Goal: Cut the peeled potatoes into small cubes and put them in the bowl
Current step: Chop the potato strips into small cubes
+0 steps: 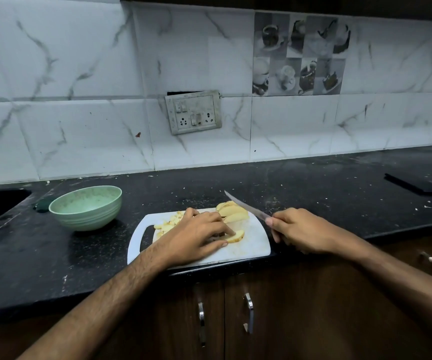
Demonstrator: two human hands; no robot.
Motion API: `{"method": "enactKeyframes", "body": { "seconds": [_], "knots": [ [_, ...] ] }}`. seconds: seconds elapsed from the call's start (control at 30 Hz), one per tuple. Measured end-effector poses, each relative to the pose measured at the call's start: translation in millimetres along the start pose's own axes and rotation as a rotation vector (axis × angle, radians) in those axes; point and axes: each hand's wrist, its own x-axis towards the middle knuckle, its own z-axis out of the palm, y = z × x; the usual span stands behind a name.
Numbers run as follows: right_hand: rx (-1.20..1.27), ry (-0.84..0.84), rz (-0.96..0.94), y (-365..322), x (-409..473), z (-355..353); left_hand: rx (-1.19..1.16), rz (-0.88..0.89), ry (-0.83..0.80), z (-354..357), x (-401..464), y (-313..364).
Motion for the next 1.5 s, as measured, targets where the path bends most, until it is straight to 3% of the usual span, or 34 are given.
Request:
{"method": "enactKeyframes", "body": {
  "seconds": [0.1, 0.23, 1.5],
  "knots": [
    [-0.326, 0.013, 0.015, -6.5, -21.1, -3.4, -0.063, -0.027, 0.052, 2.4, -2.8, 0.9],
    [-0.501, 0.014, 0.061, -14.0, -39.7, -2.7, -0.089, -0.067, 0.107, 5.1, -3.6, 2.5],
    [-0.596, -0.023, 0.082, -15.7, -46.9, -9.1, -0.107, -0.162, 0.07, 7.3, 0.6, 0.5]
  ]
}}
